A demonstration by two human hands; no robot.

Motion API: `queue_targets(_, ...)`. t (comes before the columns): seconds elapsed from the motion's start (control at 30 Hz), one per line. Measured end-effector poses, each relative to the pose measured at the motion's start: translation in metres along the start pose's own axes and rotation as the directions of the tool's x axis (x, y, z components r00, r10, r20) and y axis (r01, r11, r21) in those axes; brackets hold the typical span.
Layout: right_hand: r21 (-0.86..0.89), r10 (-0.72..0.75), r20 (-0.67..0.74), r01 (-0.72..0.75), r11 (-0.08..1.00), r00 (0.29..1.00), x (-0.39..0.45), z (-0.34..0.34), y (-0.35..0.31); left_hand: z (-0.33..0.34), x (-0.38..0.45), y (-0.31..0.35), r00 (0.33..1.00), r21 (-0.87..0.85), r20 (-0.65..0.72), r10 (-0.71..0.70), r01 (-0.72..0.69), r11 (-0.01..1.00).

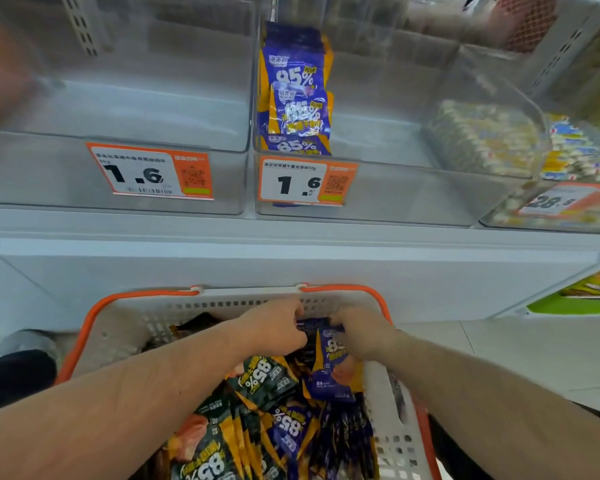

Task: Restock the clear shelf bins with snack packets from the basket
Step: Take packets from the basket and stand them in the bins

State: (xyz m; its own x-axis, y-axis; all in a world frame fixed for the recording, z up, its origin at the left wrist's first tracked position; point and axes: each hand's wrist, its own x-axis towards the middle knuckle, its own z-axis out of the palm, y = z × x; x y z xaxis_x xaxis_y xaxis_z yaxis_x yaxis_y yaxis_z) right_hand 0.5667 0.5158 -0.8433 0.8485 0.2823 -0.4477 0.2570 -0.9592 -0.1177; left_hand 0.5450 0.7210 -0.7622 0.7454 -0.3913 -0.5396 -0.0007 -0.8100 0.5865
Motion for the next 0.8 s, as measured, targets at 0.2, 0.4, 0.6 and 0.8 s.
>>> queue_targets(0.2,0.052,-0.084,-0.131,0.092,0.994,0.988,-0.035,-0.087,-0.021,0.001,-0.018,0.006,1.000,0.087,0.026,0.015,-0.017,0.996)
queue_targets(0.4,0.221,-0.043,-0.301,0.113,0.969,0.953,-0.074,-0.157,-0.043,-0.013,-0.038,0.019,0.972,-0.111,-0.087,0.217,-0.226,0.968)
queue_targets(0.6,0.567,0.153,-0.323,0.062,0.821,0.934,-0.098,-0.206,-0.051,-0.045,-0.058,0.034,0.896,-0.038,-0.331,0.294,-0.325,0.945)
queue_targets(0.8,0.799,0.234,-0.214,0.032,0.600,0.948,-0.106,-0.224,-0.057,-0.065,-0.077,0.039,0.879,-0.128,-0.373,0.296,-0.365,0.922)
